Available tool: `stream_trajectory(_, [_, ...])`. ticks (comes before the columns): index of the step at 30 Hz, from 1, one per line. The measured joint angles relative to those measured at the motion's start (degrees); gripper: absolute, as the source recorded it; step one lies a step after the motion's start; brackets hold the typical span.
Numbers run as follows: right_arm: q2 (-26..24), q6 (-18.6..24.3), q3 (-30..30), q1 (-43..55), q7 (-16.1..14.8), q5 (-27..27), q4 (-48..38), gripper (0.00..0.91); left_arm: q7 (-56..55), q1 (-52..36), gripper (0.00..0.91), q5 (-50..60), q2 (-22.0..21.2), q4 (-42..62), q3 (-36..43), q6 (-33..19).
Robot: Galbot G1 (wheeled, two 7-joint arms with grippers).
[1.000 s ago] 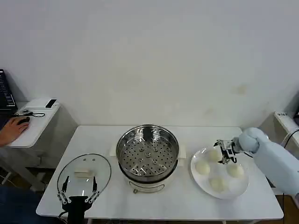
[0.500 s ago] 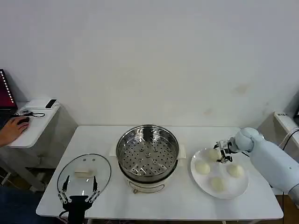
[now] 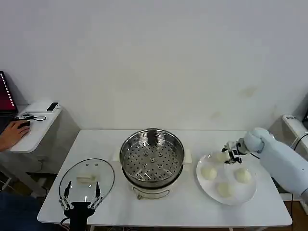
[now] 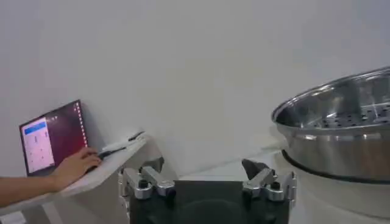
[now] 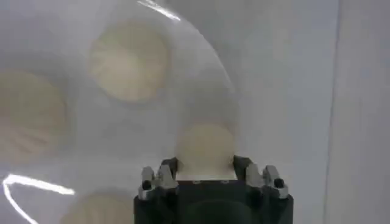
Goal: Take steamed baozi put them in steamer then cover it.
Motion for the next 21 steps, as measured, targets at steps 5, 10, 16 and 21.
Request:
stream_trajectory(5, [-0.6, -0.3, -3.4, 6.1, 0.0, 4.0, 1.9, 0.625, 0.0, 0.0, 0.907, -0.2, 0.2, 0.1, 0.0, 0.0])
stream_trajectory(10, [0.5, -0.8, -8.1, 13.5, 0.5, 8.6, 3.5, 0.625, 0.0, 0.1, 0.907, -0.5, 0.5, -0.2, -0.1, -0.1])
stream_trajectory(16, [3.8, -1.3, -14.4, 21.5, 1.8, 14.0, 5.4, 0.625, 0.0, 0.2, 0.907, -1.2, 1.0, -0.8, -0.6, 0.1])
stream_trajectory(21, [7.8, -0.6, -19.8, 27.4, 3.3, 18.5, 6.9, 0.625, 0.5, 0.1, 0.907, -2.1, 1.6, -1.1, -0.6, 0.7])
